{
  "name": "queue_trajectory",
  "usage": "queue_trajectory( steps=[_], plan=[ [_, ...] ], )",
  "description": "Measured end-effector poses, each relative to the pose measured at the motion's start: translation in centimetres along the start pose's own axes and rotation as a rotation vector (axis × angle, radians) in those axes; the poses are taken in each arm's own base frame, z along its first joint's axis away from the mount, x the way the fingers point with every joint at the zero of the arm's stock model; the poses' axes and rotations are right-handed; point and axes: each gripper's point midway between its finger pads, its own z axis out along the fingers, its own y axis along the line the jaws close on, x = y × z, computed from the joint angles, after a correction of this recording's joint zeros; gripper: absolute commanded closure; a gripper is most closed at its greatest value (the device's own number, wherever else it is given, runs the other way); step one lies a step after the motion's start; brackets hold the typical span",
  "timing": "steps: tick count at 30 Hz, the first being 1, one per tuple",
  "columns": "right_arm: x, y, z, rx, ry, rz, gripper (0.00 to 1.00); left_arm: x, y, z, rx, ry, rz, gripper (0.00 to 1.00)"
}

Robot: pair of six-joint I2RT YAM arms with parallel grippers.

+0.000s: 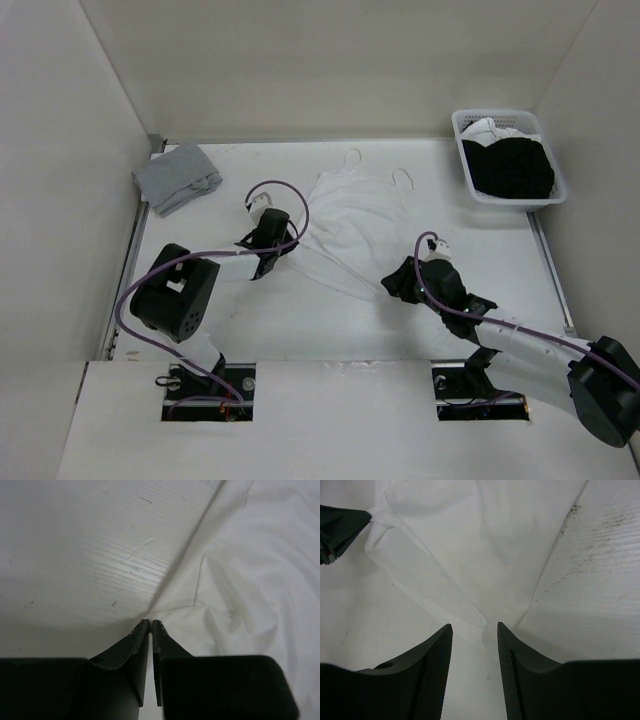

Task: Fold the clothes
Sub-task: Flatten the tank top out

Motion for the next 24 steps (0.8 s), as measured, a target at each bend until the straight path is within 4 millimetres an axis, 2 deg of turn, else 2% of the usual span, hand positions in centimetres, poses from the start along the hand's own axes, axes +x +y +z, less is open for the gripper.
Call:
queue_trajectory(
  steps=[3,7,10,12,16,20,24],
  plan=[
    [-0.1,-0.1,0.0,0.005,-0.004,0.008,0.54,-0.5,0.2,-1.8,0.019,-0.018,-0.018,0.94],
    [0.0,-0.5,0.0,0.026,-0.003,0.019,0.53,-1.9,0.3,-5.6,0.078,-0.079,-0.061,0.94],
    [0.3,-1.2,-0.2,0.062,0.004,0.04,0.38,-2.4,1.4,-8.5,0.115,-0.12,-0.1,0.93],
    [0.5,-1.6,-0.3,0.081,0.009,0.048,0.36,-2.2,2.6,-9.6,0.119,-0.133,-0.125,0.93],
    [1.1,-2.6,-0.5,0.128,0.034,0.052,0.36,-0.6,5.8,-10.8,0.084,-0.116,-0.166,0.93],
    [1.7,-2.8,-0.1,0.168,0.073,0.043,0.38,1.1,7.9,-11.3,0.057,-0.086,-0.189,0.93],
    [2.5,-2.0,0.9,0.185,0.117,0.022,0.51,2.3,9.2,-11.6,0.049,-0.062,-0.2,0.93]
  ],
)
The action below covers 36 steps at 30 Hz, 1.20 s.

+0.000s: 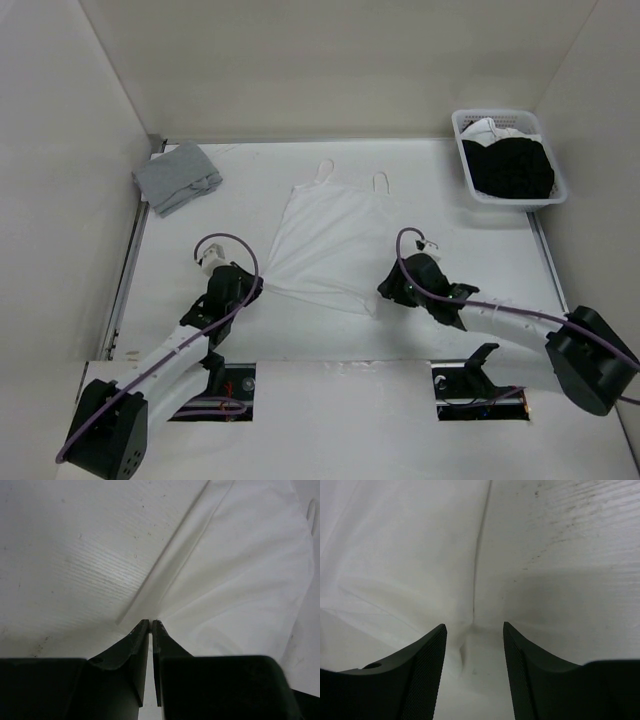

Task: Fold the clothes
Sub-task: Flatten the tank top out

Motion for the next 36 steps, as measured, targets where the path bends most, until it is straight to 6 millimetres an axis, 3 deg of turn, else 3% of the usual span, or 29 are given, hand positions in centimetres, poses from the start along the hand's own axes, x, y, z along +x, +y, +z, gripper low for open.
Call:
queue_trajectory(
  steps=[2,4,6,9,11,15,17,19,21,24,28,31,36],
  plan=[
    [-0.2,0.4,0.7,0.01,0.009,-0.007,0.58,0.5,0.4,0.0,-0.004,0.017,-0.004,0.93],
    [-0.6,0.7,1.7,0.023,0.013,-0.009,0.77,0.9,0.8,-0.1,-0.004,0.033,-0.007,0.93],
    [-1.4,0.9,3.2,0.045,0.018,-0.004,0.89,1.1,0.9,-0.1,-0.002,0.046,-0.009,0.93],
    [-3.3,1.5,5.7,0.063,0.006,-0.004,0.95,0.8,0.8,-0.3,0.012,0.044,-0.02,0.93],
    [-5.3,1.6,7.2,0.078,-0.02,-0.008,0.9,0.3,0.8,-0.3,0.022,0.035,-0.028,0.93],
    [-10.3,0.7,8.6,0.112,-0.118,0.024,0.51,0.3,0.8,-0.4,0.033,0.039,-0.036,0.93],
    [-11.9,-0.1,8.4,0.128,-0.157,0.03,0.47,0.5,0.9,-0.5,0.031,0.05,-0.034,0.93],
    [-12.2,-0.5,7.8,0.134,-0.175,0.027,0.47,0.7,1.0,-0.5,0.03,0.058,-0.032,0.93],
    [-11.5,-0.4,6.4,0.12,-0.184,0.018,0.54,0.8,1.1,-0.7,0.025,0.063,-0.03,0.93],
    [-8.7,0.6,3.0,0.061,-0.177,0.001,0.66,0.6,1.2,-1.1,0.022,0.06,-0.026,0.93],
    [-4.8,3.2,0.2,-0.046,-0.124,-0.032,0.6,-0.1,1.2,-1.4,0.01,0.035,-0.014,0.93],
    [-2.9,3.7,0.1,-0.066,-0.078,-0.039,0.6,0.0,1.6,-1.4,-0.01,0.036,-0.009,0.93],
    [-0.4,1.9,1.6,-0.006,0.006,-0.024,0.65,0.2,2.0,-1.4,-0.025,0.045,-0.006,0.93]
  ],
)
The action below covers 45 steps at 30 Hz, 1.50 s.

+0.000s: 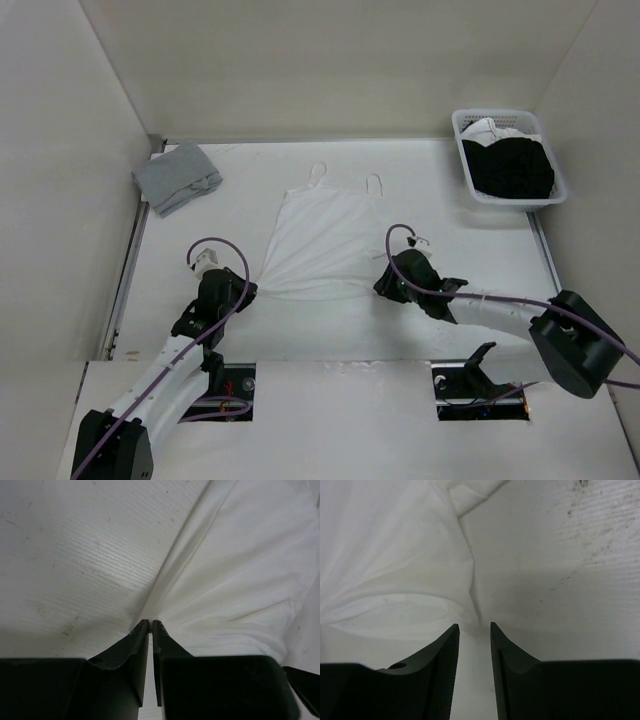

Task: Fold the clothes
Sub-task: Flatten the tank top out

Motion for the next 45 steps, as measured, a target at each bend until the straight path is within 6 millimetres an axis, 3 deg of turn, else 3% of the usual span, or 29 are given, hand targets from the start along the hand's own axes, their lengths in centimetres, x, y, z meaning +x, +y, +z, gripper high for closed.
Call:
queue_trajectory(
  steps=[2,5,10,15,18,21,25,27,30,33,35,38,45],
  plan=[
    [1.0,-0.6,0.5,0.023,0.032,0.005,0.67,0.0,0.0,0.0,-0.001,0.001,0.0,0.93],
    [0.9,-0.1,1.0,0.005,0.028,0.03,0.72,0.0,0.0,0.0,-0.001,0.001,0.0,0.93],
    [1.1,0.3,1.5,-0.009,0.028,0.051,0.92,0.0,0.0,0.0,-0.001,0.001,0.001,0.93],
    [0.9,0.3,0.5,-0.024,0.016,0.067,0.96,-0.2,-0.4,-0.2,0.001,0.007,0.006,0.97],
    [-1.5,2.6,-3.4,-0.123,-0.06,0.075,0.96,-2.4,-3.3,-1.3,0.057,-0.026,0.006,0.98],
    [-5.6,6.2,-9.3,-0.264,-0.184,0.086,0.97,-7.0,-8.8,-4.3,0.185,-0.121,-0.006,0.98],
    [-11.1,10.4,-19.0,-0.441,-0.342,0.1,0.97,-14.0,-16.6,-11.9,0.412,-0.292,-0.034,0.98],
    [-13.2,11.6,-23.7,-0.516,-0.404,0.108,0.97,-16.6,-19.5,-16.1,0.517,-0.365,-0.048,0.98],
    [-14.9,12.9,-28.8,-0.599,-0.449,0.107,0.97,-18.6,-21.8,-21.1,0.633,-0.428,-0.066,0.98],
    [-15.5,13.8,-31.2,-0.641,-0.463,0.082,0.97,-19.7,-22.6,-23.3,0.67,-0.466,-0.079,0.98],
    [-15.9,14.1,-31.2,-0.623,-0.476,0.053,0.98,-20.1,-22.6,-22.9,0.65,-0.477,-0.082,0.98],
    [-17.4,14.4,-28.2,-0.517,-0.51,0.003,0.98,-20.4,-22.6,-20.1,0.579,-0.468,-0.083,0.98],
    [-22.5,13.1,-14.9,-0.266,-0.418,-0.032,0.99,-21.2,-22.1,-7.9,0.358,-0.374,-0.106,0.99]
  ],
)
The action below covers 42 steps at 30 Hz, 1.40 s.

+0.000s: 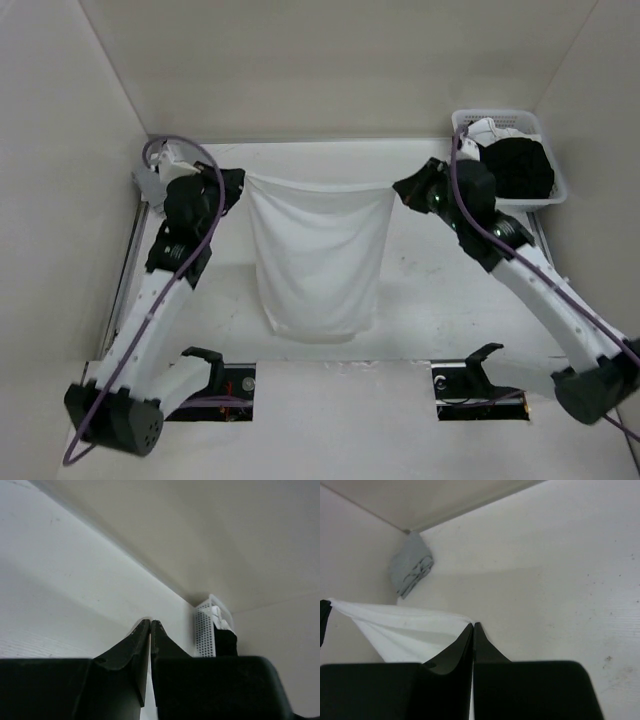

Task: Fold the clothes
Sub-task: Flatten the tank top out

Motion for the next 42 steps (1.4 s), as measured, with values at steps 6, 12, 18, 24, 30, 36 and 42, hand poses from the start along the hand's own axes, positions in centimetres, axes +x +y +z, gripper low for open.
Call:
queue_trajectory(
  steps=[6,12,18,24,30,36,42],
  plan=[
    [-7.2,3.8,5.7,-0.071,-0.034,0.001,0.99,-3.1,-0.5,8.7,-0.061,0.008,-0.065,0.99],
    [-16.1,10.6,0.9,-0.264,-0.224,-0.03,0.98,-11.7,-8.6,6.9,0.154,-0.151,-0.086,0.98],
    [-13.1,8.7,-0.7,-0.275,-0.201,-0.037,0.97,-11.4,-9.4,2.9,0.26,-0.194,-0.1,0.98],
    [-0.6,-0.3,4.1,-0.116,0.033,-0.023,0.96,-0.2,4.0,3.8,0.031,-0.014,-0.121,0.97],
    [16.2,-10.0,3.8,0.044,0.333,0.024,0.97,10.3,17.6,-1.6,-0.211,0.161,-0.129,0.97],
    [27.3,-13.4,-1.0,0.086,0.518,0.047,0.97,14.0,21.5,-5.8,-0.25,0.234,-0.157,0.97],
    [32.3,-12.4,-6.7,0.022,0.599,0.084,0.97,16.2,21.5,-8.7,-0.251,0.315,-0.178,0.99]
  ],
)
